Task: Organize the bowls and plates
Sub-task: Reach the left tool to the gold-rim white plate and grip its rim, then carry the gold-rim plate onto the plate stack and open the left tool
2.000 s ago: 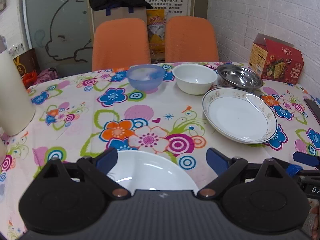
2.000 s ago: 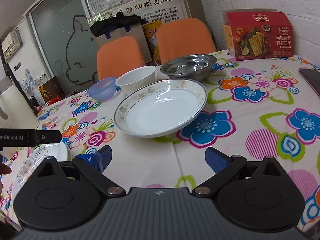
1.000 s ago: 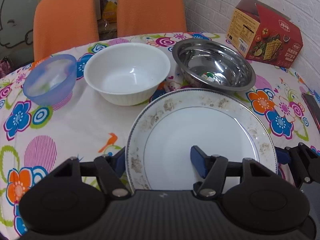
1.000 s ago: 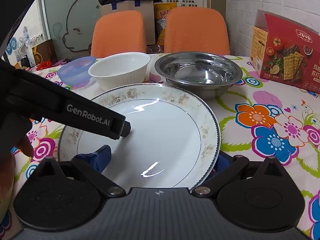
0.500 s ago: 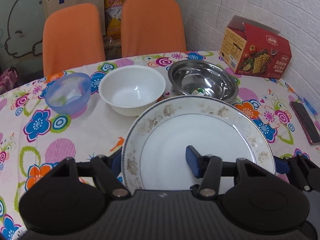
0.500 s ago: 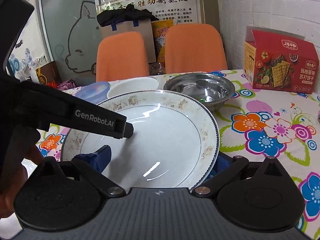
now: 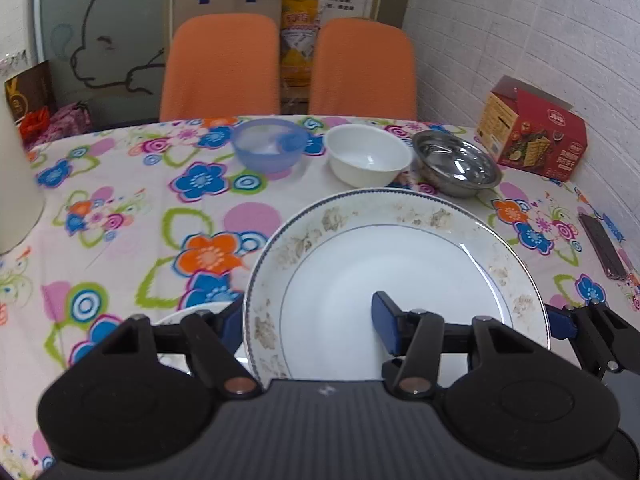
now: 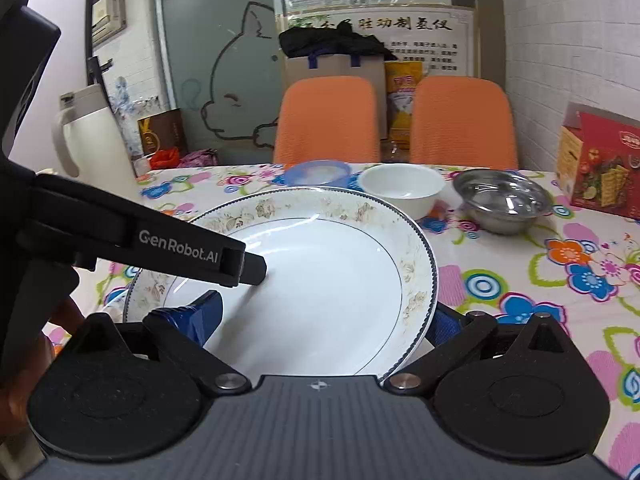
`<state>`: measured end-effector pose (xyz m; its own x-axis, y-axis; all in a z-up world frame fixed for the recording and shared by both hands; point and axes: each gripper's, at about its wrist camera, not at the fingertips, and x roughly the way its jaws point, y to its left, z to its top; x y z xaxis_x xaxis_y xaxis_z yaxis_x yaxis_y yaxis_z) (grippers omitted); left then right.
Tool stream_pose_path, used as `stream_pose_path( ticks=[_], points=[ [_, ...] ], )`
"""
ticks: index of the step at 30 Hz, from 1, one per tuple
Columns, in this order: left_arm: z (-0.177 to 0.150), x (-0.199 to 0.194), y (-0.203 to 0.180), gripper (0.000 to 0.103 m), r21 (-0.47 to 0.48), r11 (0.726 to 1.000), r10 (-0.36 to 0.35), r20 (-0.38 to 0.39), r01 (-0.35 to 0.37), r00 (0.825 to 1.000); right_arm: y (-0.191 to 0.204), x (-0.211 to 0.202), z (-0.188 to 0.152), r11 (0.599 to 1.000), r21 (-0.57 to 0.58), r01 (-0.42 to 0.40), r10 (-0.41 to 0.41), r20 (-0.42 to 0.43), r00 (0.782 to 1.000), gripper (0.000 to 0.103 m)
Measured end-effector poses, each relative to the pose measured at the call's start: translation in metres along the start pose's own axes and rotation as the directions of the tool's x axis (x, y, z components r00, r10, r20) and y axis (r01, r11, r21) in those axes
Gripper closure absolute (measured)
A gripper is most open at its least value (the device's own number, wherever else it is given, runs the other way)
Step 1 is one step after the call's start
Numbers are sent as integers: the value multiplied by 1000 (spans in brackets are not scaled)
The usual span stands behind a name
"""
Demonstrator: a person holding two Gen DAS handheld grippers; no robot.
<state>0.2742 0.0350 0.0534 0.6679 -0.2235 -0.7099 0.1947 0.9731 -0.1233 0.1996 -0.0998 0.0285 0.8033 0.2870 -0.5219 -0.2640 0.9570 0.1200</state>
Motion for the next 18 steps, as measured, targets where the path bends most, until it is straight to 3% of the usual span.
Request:
stream_pose_path(
  ticks=[7, 11, 14, 18],
  points=[
    [-41, -21, 64, 50, -89, 990, 105, -30, -107, 994, 54, 19, -15, 991, -43, -124, 121, -77, 990, 13],
    [-55, -17, 86, 50, -127, 985, 112, -49, -118, 992, 68, 28, -20, 987, -68, -144, 136, -116, 984, 13],
    [-61, -16, 87, 50, -99, 986, 131, -29, -133, 991, 75, 30, -28, 986, -83, -142, 129, -139, 982, 13],
    [-67, -7, 96, 47, -119, 987, 105, -38, -109, 994, 80, 36, -33, 985, -102, -137, 121, -155, 981, 13]
  ],
)
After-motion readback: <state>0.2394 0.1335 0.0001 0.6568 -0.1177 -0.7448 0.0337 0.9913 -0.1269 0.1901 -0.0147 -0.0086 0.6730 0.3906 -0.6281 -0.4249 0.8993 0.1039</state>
